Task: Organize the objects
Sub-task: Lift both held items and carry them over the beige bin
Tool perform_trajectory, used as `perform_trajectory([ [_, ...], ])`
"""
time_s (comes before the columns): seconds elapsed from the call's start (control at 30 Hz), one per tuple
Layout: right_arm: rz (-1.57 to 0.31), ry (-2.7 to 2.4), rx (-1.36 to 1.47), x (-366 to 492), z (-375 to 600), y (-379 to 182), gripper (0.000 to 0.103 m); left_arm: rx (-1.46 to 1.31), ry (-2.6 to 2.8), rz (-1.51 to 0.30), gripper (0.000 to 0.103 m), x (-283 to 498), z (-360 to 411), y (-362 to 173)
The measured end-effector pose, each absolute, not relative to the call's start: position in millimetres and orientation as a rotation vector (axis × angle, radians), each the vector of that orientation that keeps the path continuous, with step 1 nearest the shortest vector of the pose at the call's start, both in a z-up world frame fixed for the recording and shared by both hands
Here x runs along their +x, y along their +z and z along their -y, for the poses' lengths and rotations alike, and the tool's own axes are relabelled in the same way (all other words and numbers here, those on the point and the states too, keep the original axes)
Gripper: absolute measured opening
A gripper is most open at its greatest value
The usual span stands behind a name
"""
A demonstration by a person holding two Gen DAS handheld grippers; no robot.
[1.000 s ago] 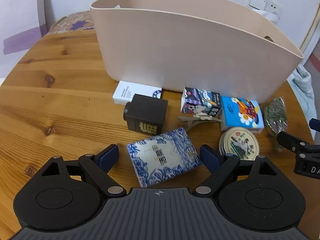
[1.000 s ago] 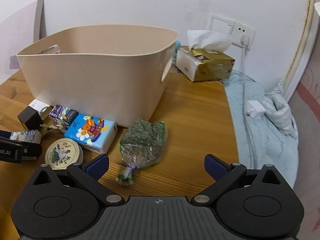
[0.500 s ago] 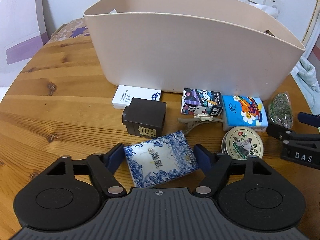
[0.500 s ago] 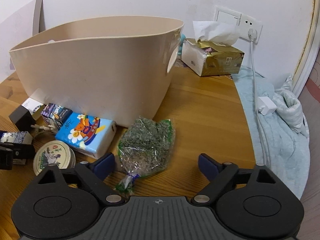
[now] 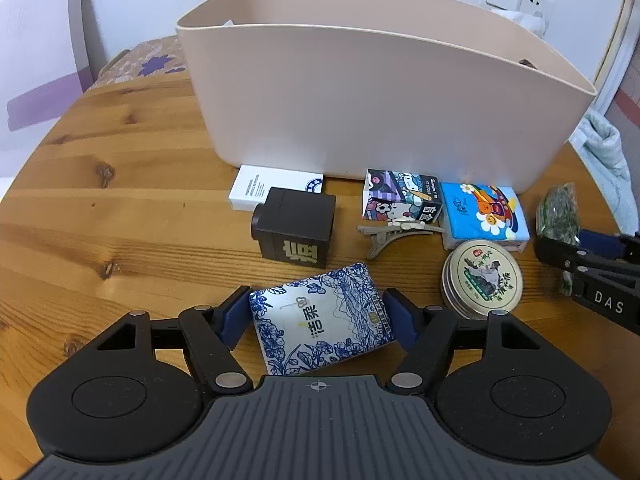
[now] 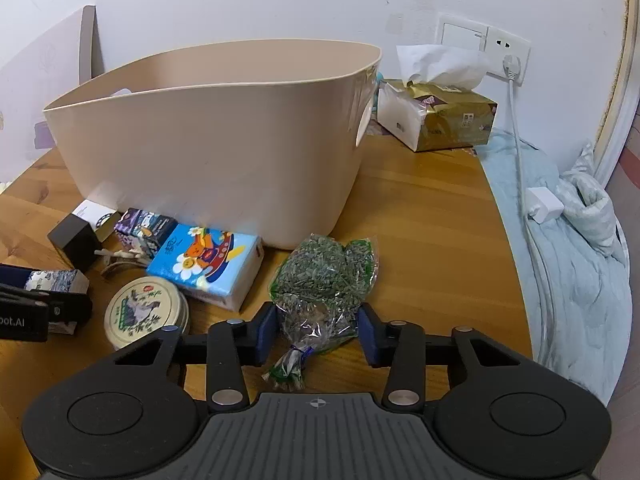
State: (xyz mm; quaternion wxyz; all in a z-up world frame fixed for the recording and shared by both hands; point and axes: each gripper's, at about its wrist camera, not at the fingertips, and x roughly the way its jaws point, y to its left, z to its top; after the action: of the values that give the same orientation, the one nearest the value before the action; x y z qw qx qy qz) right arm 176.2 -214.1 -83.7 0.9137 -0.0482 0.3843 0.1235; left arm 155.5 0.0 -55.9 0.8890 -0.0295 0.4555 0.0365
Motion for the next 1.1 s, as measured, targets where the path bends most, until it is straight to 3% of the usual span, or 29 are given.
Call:
perform_trajectory([
  [0.6, -0.636, 0.239, -0.065, 130, 217, -22, 0.037, -0.028, 0.022, -0.819, 0.072, 124, -15, -9],
  [1.1, -0.482, 0.245, -0.078, 133, 208, 33, 0.037, 0.023, -0.013, -0.611, 0.072, 145, -18, 54],
])
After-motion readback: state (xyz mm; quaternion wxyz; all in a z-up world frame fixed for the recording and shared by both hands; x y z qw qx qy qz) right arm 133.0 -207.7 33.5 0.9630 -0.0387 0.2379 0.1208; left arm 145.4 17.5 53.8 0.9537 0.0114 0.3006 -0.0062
